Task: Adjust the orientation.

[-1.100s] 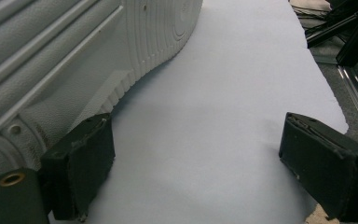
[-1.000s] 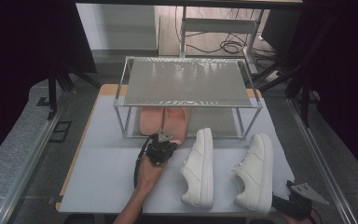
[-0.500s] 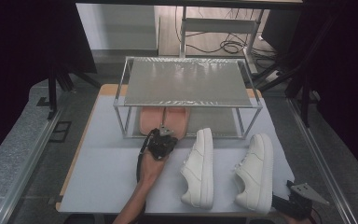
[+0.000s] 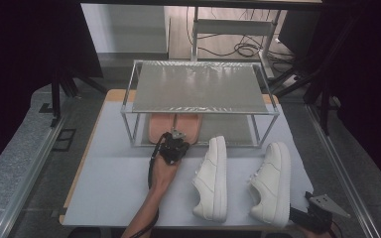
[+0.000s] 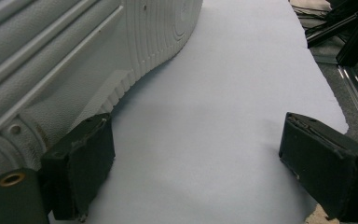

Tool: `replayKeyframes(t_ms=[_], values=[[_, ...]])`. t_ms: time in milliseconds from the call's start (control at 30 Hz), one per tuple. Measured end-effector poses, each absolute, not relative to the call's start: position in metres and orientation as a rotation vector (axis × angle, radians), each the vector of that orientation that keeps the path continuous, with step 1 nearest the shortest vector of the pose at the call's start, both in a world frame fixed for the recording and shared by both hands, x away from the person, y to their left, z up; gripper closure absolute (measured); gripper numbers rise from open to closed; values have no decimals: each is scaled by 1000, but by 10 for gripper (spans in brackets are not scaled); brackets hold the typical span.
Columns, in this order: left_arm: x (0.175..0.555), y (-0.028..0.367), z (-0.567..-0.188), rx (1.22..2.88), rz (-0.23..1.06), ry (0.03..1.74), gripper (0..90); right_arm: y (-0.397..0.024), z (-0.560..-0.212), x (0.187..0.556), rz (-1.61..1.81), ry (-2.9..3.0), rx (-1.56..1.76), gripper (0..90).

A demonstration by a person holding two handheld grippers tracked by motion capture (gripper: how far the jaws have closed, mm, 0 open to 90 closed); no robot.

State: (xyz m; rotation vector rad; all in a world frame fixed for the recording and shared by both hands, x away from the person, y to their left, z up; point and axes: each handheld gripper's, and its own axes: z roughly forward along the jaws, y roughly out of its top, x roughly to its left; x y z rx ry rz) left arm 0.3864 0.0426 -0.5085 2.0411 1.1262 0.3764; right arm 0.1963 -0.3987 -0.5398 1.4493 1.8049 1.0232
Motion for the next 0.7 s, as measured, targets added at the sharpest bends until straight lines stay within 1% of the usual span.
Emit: replayKeyframes(t_ms=[267, 700], values=[[388, 42, -510, 2034, 367, 1135, 879, -399, -540, 196, 1024, 1805, 1449, 100], [373, 47, -502, 2043, 350, 1084, 854, -399, -540, 196, 1023, 1808, 1447, 99]])
